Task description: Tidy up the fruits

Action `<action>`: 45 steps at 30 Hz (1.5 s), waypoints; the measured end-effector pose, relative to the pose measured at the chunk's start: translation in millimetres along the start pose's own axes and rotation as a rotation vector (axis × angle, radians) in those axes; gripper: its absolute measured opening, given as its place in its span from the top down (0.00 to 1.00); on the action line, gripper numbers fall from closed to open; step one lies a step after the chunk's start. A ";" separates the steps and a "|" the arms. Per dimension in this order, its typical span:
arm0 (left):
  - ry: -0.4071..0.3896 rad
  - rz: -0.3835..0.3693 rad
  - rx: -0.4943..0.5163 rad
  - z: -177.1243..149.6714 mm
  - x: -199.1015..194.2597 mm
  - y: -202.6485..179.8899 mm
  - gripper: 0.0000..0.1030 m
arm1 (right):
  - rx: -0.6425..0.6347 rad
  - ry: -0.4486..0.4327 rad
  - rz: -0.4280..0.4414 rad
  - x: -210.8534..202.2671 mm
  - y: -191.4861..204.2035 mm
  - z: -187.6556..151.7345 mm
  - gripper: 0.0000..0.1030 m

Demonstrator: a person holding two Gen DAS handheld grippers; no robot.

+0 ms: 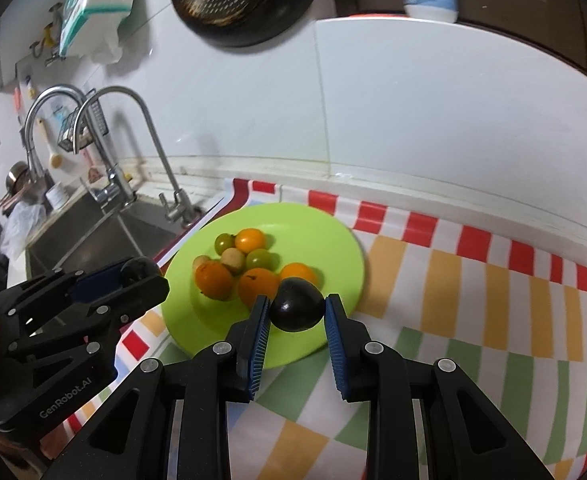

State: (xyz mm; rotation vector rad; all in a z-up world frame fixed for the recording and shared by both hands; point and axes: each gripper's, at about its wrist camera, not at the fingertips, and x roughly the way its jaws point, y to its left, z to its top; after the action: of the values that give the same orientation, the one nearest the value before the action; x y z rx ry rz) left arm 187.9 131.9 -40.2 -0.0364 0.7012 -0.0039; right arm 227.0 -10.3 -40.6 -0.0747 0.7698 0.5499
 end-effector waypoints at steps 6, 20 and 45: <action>-0.004 -0.024 0.023 -3.0 12.0 3.5 0.70 | -0.031 0.021 0.024 18.1 7.6 0.3 0.72; 0.043 -0.071 0.077 -10.4 47.7 -2.0 0.69 | -0.055 0.080 0.059 54.4 -0.6 -4.8 0.72; -0.145 0.020 0.053 -8.8 -63.5 -32.6 0.28 | 0.065 -0.152 -0.164 -81.6 -16.0 -26.2 0.45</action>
State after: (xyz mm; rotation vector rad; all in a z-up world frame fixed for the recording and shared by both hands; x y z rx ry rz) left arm 134.0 100.0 -4.8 0.0214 0.5562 -0.0006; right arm 170.4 -67.1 -6.3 -0.0352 0.6258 0.3702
